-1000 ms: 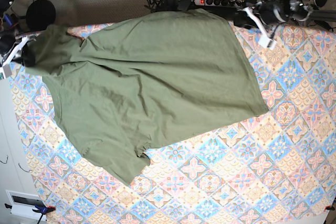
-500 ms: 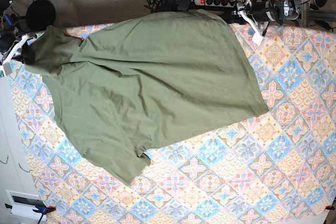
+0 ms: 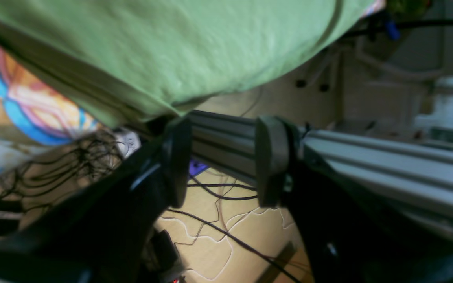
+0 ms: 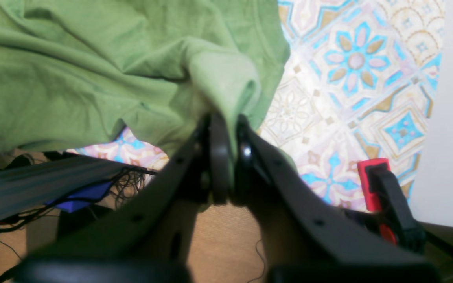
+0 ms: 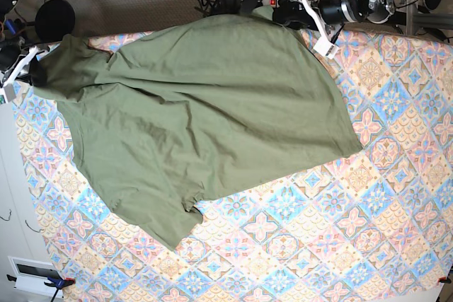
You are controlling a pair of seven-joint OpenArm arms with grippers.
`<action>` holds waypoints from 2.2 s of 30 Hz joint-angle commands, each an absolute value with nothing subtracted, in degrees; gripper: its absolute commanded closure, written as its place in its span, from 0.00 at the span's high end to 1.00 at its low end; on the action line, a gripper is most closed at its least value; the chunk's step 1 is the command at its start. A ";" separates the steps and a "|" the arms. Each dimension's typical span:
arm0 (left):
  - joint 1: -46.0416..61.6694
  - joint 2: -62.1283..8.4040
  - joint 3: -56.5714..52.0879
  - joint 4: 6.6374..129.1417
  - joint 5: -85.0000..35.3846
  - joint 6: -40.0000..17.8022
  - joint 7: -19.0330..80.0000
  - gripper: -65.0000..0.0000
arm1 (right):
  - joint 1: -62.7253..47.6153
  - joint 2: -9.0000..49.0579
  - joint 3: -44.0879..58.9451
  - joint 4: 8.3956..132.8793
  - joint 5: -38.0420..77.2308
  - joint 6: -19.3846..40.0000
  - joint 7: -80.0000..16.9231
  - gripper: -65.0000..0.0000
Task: Layout the t-shirt on the table in an organized manner, then fold the t-shirt properly
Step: 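Lower the held edge with the left gripper onto the table, then lift the t-shirt with both grippers, stretching it between them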
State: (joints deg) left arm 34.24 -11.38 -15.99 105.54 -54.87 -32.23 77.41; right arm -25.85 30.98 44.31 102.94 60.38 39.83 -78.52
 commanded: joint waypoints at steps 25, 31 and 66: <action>26.95 -5.58 -27.30 95.08 -55.16 -32.40 76.97 0.41 | -25.63 32.40 45.05 104.22 61.32 40.00 -77.41 0.01; 26.33 -5.58 -24.40 91.82 -55.16 -32.40 76.62 0.40 | -25.63 32.40 45.05 104.22 61.32 40.00 -77.41 0.01; 8.66 -24.57 -41.45 82.42 -55.16 -32.48 74.07 0.00 | -17.89 30.29 27.47 104.31 61.58 40.00 -79.69 0.01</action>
State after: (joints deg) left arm 9.23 -23.09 -41.19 81.47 -54.04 -32.40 74.89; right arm -18.26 28.88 27.05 103.50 60.82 40.03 -80.62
